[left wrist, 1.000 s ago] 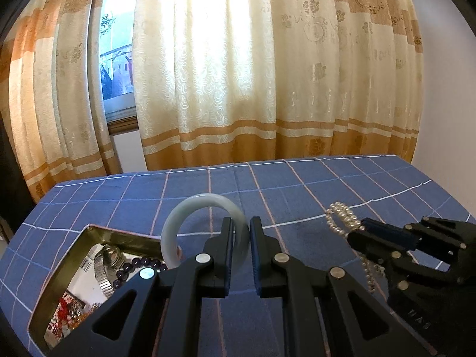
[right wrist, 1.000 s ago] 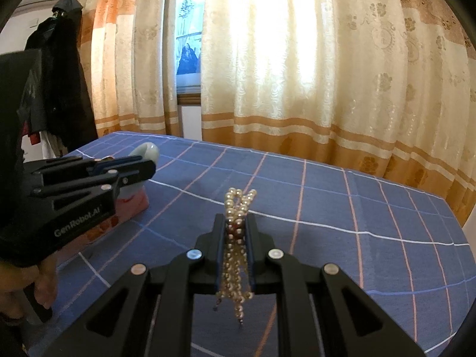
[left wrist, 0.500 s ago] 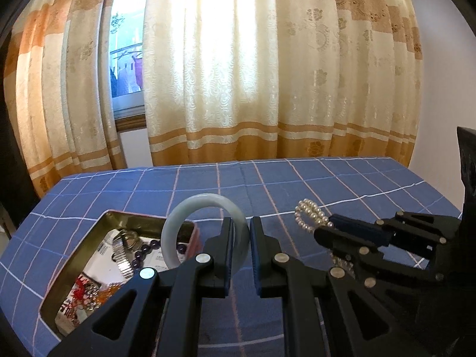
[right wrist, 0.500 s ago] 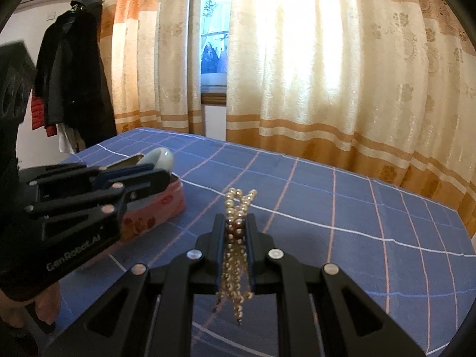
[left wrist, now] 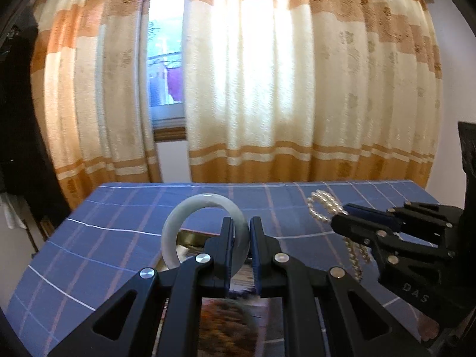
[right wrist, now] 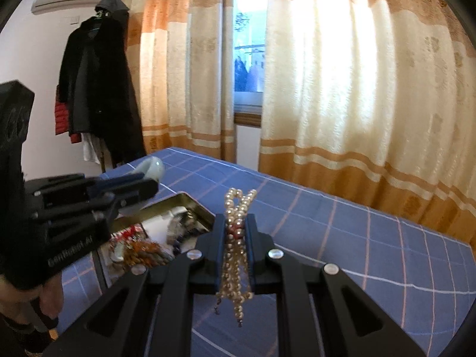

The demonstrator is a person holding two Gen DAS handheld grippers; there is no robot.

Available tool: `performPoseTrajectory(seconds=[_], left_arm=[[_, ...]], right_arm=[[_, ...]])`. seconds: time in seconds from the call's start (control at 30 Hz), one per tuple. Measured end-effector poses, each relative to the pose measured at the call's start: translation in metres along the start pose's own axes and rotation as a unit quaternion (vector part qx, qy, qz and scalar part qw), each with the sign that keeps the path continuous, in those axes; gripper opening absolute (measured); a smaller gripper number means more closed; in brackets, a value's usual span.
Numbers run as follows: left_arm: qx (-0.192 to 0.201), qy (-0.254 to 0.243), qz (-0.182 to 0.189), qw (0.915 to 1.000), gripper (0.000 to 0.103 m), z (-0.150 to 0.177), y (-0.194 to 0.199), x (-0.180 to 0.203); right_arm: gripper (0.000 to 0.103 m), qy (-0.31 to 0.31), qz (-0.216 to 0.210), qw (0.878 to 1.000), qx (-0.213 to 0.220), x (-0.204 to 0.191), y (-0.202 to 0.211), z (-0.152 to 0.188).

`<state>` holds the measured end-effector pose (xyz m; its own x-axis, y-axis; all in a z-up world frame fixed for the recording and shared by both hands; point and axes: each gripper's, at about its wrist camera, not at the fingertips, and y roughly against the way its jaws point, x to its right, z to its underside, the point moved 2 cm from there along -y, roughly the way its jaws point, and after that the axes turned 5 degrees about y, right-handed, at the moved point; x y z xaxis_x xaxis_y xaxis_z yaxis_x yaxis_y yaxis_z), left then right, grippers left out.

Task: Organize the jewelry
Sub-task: 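Carry the pearl necklace in the right gripper while the left carries the white bangle to the tin, then lower into the tin and open the left gripper while the right releases the pearls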

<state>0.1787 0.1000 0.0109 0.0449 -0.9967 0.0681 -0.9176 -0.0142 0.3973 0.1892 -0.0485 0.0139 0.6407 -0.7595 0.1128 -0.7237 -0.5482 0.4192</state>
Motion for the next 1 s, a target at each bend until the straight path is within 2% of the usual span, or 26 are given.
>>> performPoseTrajectory(seconds=[0.17, 0.37, 0.63, 1.0], left_arm=[[0.0, 0.011, -0.029, 0.9995, 0.011, -0.008, -0.002, -0.032], [-0.026, 0.026, -0.048, 0.9982, 0.011, -0.007, -0.023, -0.064], [-0.056, 0.033, -0.059, 0.9961, 0.011, 0.003, -0.047, -0.083], [-0.084, 0.034, -0.067, 0.9937, 0.011, 0.016, -0.068, -0.096]], right_arm=[[0.015, 0.01, -0.017, 1.0, 0.005, -0.016, -0.01, -0.011], [0.015, 0.01, -0.035, 0.999, 0.003, -0.032, -0.029, -0.02], [0.015, 0.011, -0.052, 0.999, -0.007, -0.051, -0.055, -0.023], [0.015, -0.002, -0.064, 0.998, -0.028, -0.057, -0.083, -0.016]])
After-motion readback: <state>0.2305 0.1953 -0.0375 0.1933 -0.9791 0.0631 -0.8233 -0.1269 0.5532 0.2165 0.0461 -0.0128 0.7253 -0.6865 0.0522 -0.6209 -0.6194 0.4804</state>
